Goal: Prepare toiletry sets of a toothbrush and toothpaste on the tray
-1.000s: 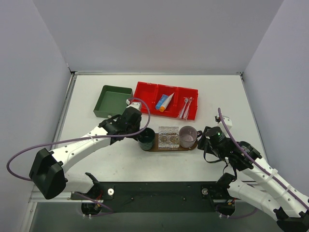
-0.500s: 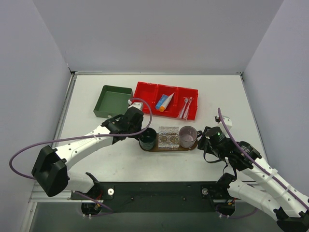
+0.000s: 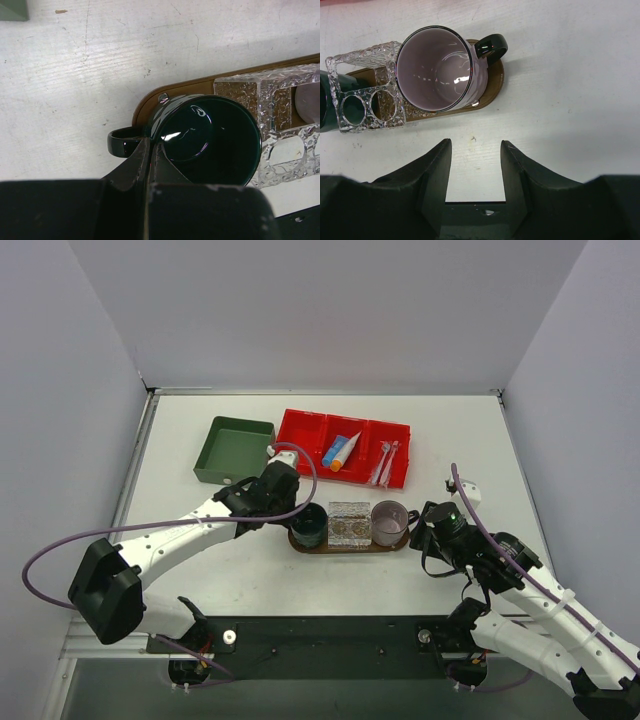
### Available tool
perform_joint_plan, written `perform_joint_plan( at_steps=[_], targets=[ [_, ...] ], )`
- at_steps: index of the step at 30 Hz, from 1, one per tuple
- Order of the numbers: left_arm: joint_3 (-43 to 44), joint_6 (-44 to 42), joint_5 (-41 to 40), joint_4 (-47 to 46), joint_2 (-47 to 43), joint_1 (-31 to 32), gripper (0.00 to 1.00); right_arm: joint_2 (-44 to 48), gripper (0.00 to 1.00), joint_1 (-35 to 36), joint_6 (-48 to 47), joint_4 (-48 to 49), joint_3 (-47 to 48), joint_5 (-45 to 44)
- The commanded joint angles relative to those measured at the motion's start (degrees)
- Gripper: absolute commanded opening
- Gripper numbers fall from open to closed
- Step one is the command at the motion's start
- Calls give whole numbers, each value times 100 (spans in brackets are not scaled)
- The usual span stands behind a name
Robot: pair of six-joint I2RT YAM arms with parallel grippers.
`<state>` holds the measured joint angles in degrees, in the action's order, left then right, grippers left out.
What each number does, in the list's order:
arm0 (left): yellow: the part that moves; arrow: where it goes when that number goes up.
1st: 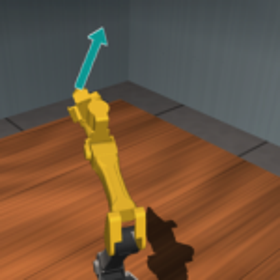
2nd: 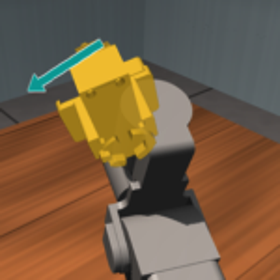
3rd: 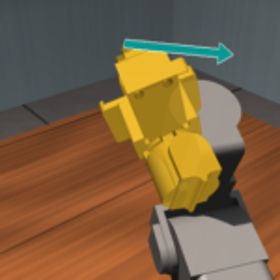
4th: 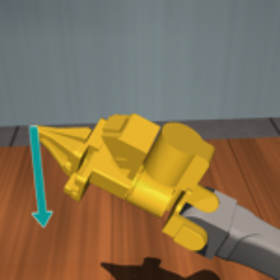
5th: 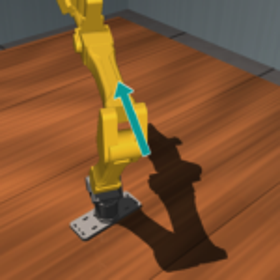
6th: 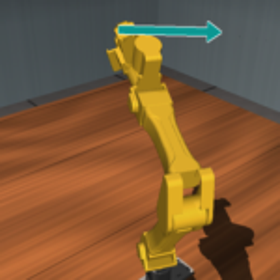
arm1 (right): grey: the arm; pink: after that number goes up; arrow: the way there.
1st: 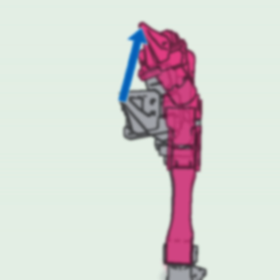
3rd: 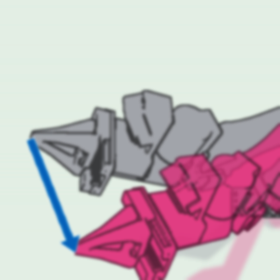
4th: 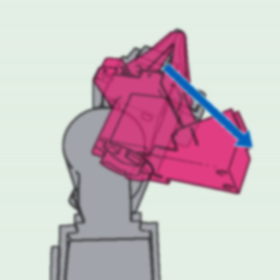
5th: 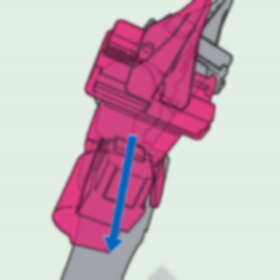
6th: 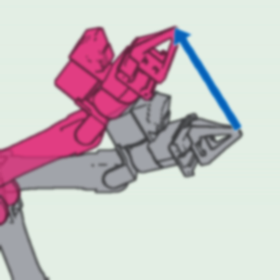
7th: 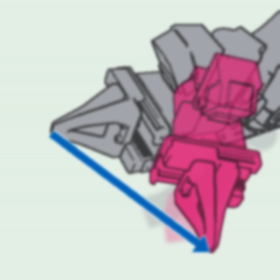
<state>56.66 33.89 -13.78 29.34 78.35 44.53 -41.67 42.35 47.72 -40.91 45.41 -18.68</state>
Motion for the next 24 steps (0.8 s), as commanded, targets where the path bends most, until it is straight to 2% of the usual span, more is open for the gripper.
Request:
perform_joint_plan(
  at_steps=[1,20,24],
  targets=[
    [284,127,-63,-456,-21,55,0,-25,40,-16,-35,-5,-67,-198],
    [275,171,-107,-394,-56,64,0,-61,48,-16,-62,21,-76,-171],
    [292,171,-107,-368,-48,64,4,-69,50,-16,-62,21,-76,-163]
  ],
)
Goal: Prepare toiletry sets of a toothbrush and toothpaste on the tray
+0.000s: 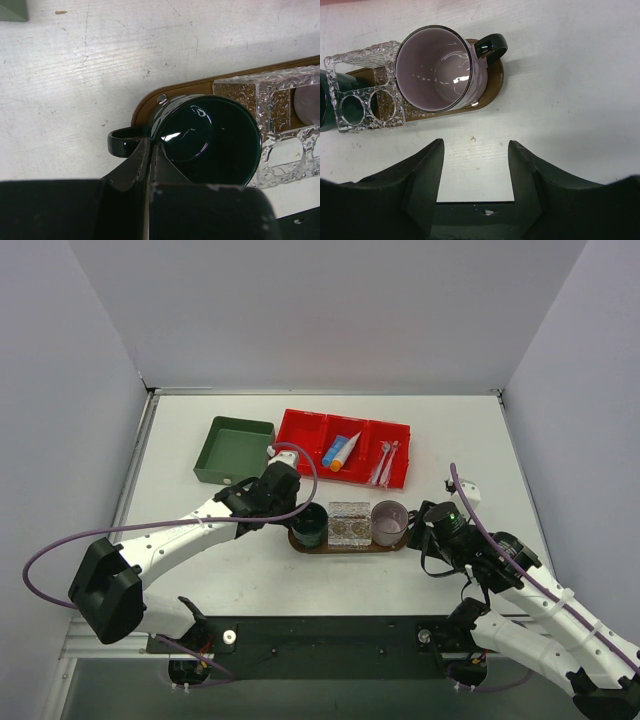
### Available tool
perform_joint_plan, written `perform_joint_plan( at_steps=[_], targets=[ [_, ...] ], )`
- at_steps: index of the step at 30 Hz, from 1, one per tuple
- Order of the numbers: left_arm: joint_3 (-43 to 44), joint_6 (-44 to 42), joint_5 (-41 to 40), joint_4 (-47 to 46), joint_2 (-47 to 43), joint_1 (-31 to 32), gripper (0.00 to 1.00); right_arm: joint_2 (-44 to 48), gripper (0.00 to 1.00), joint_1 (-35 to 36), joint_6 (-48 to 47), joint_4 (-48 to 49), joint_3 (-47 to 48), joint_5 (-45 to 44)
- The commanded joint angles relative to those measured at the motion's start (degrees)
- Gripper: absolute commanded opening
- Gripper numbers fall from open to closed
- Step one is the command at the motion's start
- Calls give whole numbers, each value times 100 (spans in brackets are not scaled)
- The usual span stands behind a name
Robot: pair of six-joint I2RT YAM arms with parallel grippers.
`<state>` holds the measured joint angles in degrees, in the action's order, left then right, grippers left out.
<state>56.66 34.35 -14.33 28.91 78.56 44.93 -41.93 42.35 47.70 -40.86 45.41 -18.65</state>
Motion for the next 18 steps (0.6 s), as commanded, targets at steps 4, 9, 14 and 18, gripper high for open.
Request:
perform_joint_plan(
  at_steps=[4,9,14,18],
  targets=[
    [328,107,-53,-280,-78,34,11,-25,50,-16,-59,17,-85,-165],
    [363,90,-88,-245,-61,42,17,-25,50,-16,-59,26,-85,-173],
    [398,63,-132,-201,-52,69,22,-34,50,-16,-68,17,-94,-174],
    [433,54,-167,-131,-52,86,25,-26,50,-16,-51,34,-102,-174]
  ],
)
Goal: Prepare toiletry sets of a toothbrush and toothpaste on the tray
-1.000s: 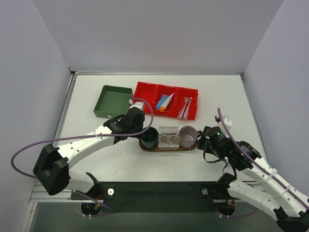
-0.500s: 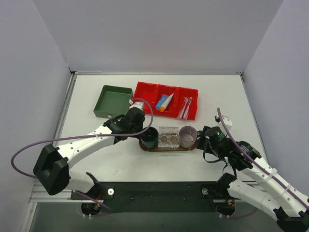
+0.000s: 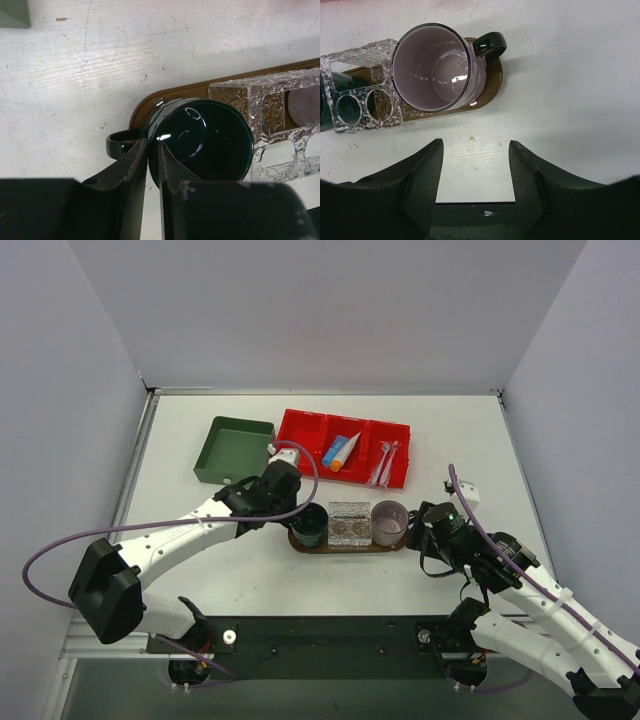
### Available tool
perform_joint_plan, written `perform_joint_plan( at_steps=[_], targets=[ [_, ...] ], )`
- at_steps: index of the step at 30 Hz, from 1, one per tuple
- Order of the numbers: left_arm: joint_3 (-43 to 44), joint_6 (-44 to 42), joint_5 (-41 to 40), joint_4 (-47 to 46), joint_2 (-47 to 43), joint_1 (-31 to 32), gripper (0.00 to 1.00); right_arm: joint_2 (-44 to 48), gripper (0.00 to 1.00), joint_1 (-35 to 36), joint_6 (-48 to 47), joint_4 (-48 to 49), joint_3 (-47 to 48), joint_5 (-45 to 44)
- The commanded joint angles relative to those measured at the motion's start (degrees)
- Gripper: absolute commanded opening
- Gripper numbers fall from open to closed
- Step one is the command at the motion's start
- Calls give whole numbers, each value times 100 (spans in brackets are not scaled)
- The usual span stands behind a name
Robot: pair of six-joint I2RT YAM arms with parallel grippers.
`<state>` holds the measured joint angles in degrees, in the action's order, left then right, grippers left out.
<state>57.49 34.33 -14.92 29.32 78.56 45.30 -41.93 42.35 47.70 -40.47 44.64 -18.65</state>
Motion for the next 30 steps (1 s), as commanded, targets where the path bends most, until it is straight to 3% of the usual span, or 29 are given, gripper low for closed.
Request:
perform_joint_plan(
  at_steps=[1,15,23,30],
  targets=[
    [368,57,-117,-172,-60,49,25,-34,50,-16,-51,-5,-26,-165],
    [508,-206,-433,-120,-315,102,39,10,51,-16,-59,-14,-8,-182],
    [596,-926,-521,-444,-737,84,63,-8,51,-16,-147,-14,80,-296],
    [859,-1683,400,-691,-694,-371,76,-25,53,-16,-235,-40,167,-402]
  ],
)
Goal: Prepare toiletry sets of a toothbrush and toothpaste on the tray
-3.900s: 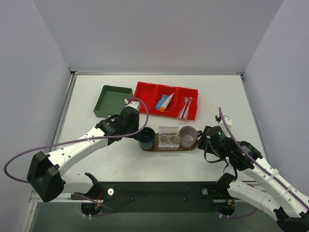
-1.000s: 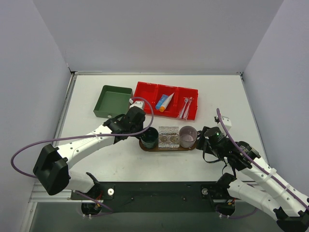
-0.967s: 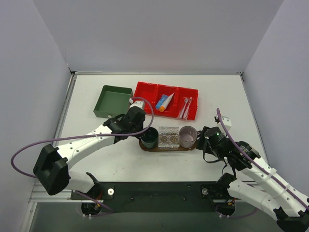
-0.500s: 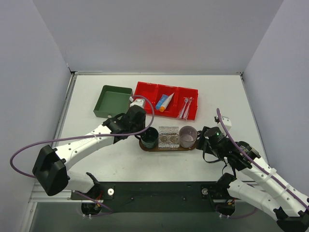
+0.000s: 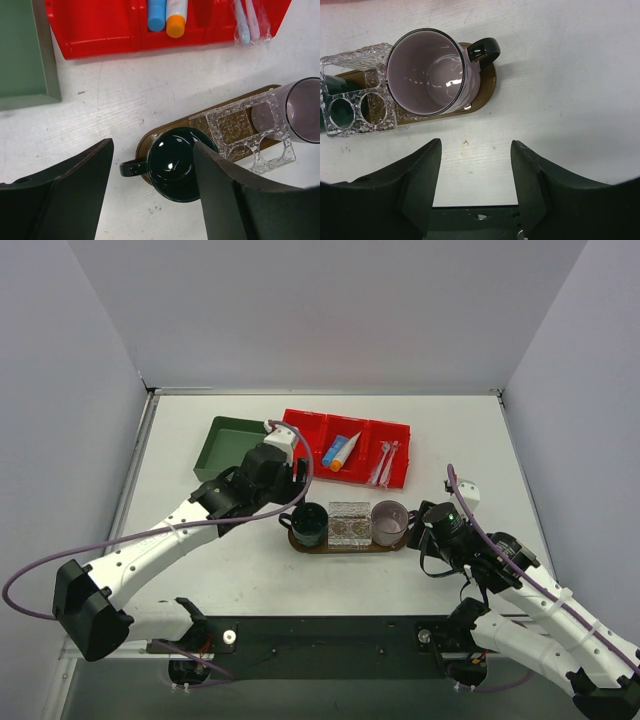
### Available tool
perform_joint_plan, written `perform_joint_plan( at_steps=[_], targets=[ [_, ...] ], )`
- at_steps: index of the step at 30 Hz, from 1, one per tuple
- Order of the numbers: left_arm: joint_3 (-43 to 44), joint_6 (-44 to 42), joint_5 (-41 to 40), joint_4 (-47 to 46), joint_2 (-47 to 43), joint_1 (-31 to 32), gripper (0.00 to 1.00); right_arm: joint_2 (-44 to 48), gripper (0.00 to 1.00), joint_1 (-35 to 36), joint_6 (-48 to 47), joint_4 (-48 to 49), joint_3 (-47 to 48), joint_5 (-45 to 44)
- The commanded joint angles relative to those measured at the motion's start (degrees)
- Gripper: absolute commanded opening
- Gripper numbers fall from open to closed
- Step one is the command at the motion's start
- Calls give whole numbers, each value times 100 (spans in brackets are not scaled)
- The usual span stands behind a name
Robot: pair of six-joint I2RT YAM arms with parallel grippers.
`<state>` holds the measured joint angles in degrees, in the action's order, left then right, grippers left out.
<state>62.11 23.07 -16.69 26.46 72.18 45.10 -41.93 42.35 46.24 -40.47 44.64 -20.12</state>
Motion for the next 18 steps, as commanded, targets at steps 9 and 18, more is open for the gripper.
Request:
perform_joint_plan(
  at_steps=[9,18],
  targets=[
    [1127,-1164,1844,-396,577,-1100,76,-263,54,-25,-133,-49,475,-229],
    [1874,-1393,2179,-475,1420,-1004,71,-430,54,-42,-45,-40,598,-159]
  ],
)
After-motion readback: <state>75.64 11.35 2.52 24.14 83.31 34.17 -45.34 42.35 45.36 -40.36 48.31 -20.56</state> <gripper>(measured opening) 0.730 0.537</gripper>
